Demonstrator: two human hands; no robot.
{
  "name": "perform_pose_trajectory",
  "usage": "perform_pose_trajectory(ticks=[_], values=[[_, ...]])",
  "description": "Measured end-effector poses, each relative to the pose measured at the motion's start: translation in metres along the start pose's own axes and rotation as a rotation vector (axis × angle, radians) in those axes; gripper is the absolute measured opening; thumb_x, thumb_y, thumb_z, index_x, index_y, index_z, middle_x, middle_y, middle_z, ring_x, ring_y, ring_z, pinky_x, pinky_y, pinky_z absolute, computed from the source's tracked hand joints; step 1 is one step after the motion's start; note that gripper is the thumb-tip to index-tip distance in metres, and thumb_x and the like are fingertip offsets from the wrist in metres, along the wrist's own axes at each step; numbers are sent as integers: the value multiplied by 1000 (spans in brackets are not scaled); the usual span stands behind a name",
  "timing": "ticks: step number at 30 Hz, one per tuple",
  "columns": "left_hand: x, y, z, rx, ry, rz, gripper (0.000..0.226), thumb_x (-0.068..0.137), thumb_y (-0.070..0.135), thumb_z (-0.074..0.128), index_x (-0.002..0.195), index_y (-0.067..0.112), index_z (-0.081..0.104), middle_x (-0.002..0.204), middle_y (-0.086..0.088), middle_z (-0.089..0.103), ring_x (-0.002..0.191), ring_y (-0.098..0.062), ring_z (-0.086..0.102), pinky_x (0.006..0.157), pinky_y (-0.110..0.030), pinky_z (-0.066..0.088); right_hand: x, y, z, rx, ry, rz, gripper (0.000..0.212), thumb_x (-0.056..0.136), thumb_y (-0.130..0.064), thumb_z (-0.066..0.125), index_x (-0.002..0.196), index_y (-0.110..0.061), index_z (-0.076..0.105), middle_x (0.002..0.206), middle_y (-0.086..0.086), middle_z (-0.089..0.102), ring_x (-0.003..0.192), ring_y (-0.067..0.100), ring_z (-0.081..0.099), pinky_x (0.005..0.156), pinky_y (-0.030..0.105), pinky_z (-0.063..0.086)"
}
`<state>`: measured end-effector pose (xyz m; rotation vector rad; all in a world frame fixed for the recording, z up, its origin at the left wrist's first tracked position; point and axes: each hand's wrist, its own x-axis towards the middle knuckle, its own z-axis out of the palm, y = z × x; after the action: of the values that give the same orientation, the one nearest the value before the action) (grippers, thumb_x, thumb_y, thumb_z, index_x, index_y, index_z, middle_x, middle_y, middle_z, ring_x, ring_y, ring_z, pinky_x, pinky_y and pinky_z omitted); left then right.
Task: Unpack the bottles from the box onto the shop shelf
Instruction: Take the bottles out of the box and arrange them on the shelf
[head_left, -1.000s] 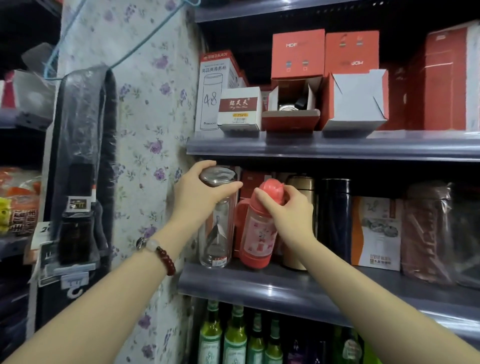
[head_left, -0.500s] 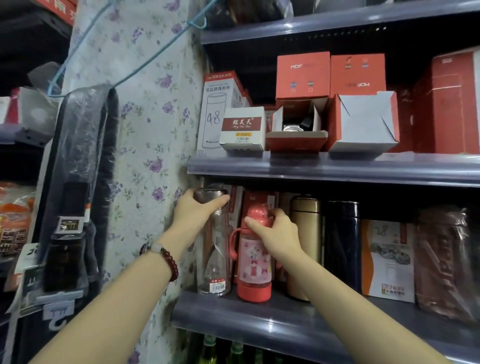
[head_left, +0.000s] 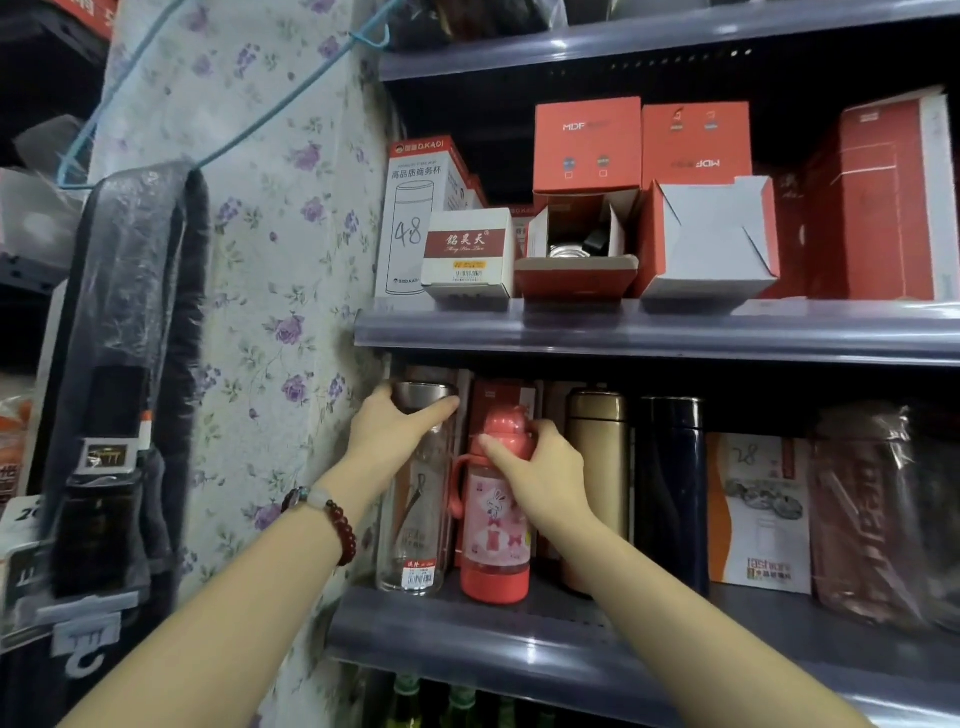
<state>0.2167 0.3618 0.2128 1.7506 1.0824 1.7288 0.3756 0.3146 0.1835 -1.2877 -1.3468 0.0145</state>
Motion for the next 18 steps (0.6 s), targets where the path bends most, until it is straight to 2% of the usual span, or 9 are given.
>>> perform_pose_trajectory(ticks=[3,6,8,11,13,15,18], values=[[-10,2,-1,39,-31,27,73,68,36,81,128,18,43,107,9,53,98,-11,51,83,-24,39,-4,-2,-2,-69,-13,-10,53,72,-50,71,110,-14,59,108,8,64,98,24,62,86,37,53],[-22,-1,-6,103,-59,67,74,69,28,81,130,17,41,110,6,55,99,-12,54,82,-23,39,-9,-3,-11,-135,-55,-30,54,73,-39,73,117,-12,57,109,10,63,100,25,62,87,34,51],[-30,-4,-10,123,-84,82,79,69,26,81,134,17,38,120,1,58,111,-16,56,86,-24,39,-13,-2,-16,-169,-69,-30,52,74,-31,72,120,-12,54,112,10,60,102,27,62,87,32,50],[-39,-3,-19,177,-89,88,86,73,22,79,143,14,30,136,-2,50,115,-9,46,93,-23,35,-21,-1,-22,-192,-51,-44,53,76,-24,72,124,-12,52,119,11,56,107,26,58,85,28,46],[-44,-2,-26,216,-91,83,88,73,23,78,145,17,28,143,-3,44,124,-14,45,103,-31,37,-26,-1,-25,-212,-43,-61,52,76,-21,71,124,-14,52,121,10,55,108,24,56,82,26,42],[-49,-2,-32,258,-88,79,81,74,22,77,142,20,32,140,-5,46,126,-23,47,104,-43,43,-32,0,-27,-238,-52,-90,49,76,-18,70,122,-16,53,120,9,54,109,23,54,82,25,39],[-64,0,-40,300,-115,111,54,78,20,72,128,20,50,124,-4,57,112,-22,56,95,-43,50,-49,1,-27,-283,-67,-136,37,78,-19,68,114,-16,58,120,8,54,113,25,51,90,30,42]])
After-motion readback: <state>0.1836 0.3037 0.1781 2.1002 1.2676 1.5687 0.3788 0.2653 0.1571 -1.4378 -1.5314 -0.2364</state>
